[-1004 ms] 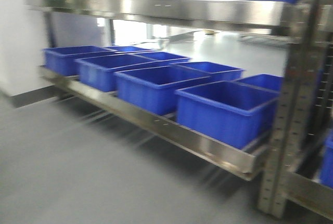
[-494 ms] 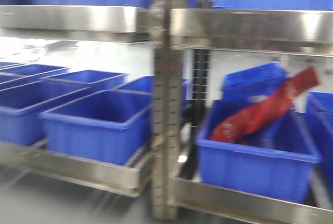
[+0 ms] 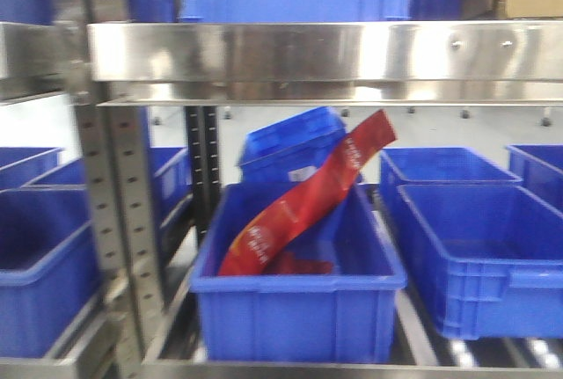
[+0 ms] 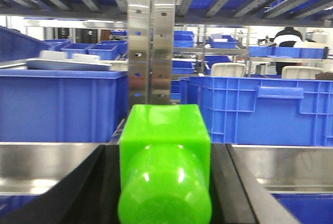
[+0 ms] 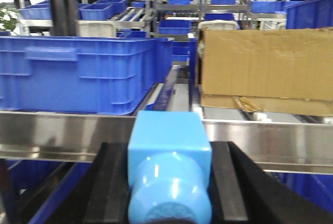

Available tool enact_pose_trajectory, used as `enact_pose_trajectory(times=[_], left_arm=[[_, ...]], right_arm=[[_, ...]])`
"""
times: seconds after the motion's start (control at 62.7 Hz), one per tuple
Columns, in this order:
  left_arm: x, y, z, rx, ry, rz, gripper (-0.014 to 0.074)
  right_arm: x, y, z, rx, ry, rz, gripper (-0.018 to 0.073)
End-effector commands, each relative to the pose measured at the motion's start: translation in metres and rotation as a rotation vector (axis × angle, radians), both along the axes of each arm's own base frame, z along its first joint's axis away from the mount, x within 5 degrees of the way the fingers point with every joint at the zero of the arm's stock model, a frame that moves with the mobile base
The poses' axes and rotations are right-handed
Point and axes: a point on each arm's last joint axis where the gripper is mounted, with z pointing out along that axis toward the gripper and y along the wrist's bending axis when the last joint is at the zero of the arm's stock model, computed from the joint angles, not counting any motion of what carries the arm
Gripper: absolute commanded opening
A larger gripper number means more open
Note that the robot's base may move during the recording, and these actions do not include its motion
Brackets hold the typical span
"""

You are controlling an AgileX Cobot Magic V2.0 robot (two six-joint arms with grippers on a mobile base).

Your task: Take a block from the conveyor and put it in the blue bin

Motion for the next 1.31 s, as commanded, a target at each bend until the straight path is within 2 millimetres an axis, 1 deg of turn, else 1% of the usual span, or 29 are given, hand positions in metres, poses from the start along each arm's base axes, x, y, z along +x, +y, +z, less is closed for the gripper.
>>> enact_pose_trajectory(times=[0.0,1.291], left_arm=[[-0.0009,0.0001,0.0019,-0.006,-0.019,0.001,-0.0111],[-0.0009,0.0001,0.0019,-0.006,-0.019,0.001,-0.0111]], right_arm=[[-0.0009,-0.0002,0.0042,-0.005,-0.033,-0.002,-0.0162],[-0.0009,-0.0002,0.0042,-0.005,-0.033,-0.002,-0.0162]])
